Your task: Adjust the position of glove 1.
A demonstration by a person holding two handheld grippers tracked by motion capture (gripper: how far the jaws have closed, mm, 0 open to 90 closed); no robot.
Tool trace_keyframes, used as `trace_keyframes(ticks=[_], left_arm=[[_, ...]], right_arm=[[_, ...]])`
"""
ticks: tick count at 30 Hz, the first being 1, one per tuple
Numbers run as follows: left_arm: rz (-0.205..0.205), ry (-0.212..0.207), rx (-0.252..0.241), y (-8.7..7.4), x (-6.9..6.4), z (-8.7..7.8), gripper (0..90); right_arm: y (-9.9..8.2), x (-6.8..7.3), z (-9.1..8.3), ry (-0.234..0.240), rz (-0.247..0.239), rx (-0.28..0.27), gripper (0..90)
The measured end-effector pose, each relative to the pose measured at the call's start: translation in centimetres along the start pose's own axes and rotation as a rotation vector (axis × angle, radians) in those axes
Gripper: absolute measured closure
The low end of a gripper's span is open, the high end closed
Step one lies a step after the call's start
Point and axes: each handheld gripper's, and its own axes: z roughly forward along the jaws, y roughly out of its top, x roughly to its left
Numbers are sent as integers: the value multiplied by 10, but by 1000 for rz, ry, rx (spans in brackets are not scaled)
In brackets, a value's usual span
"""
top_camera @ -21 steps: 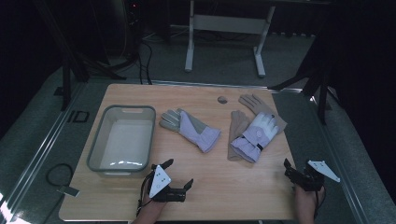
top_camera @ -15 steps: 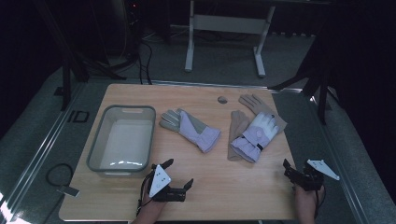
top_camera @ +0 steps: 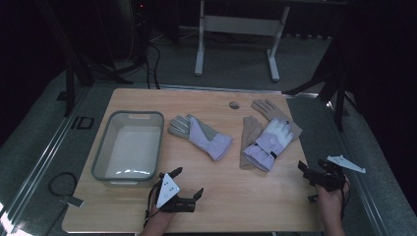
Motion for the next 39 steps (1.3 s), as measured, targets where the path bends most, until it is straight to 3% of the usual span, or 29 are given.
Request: trace_keyframes(ticks=[5,7,12,15,20,28,39], left_arm=[[-1,-1,-1,0,0,0,16],[-1,-1,0,0,0,0,16],[-1,1,0,0,0,0,16],[-3,1,0,0,1,0,16],[-5,0,1,0,1,0,16],[-3,-1,-1,0,1,0,16],[-3,-6,-2,0,1,0,16]], right_arm=[[17,6,-1,7,-25,-15,126],[26,8,0,60,-12,0,117],[41,16,4,81,-21,9,112],[51,24,5,95,-65,-3,112],[61,31,8,121,-85,-6,112],[92,59,25,195,-172,6,163],[114,95,57,277,-254,44,247]])
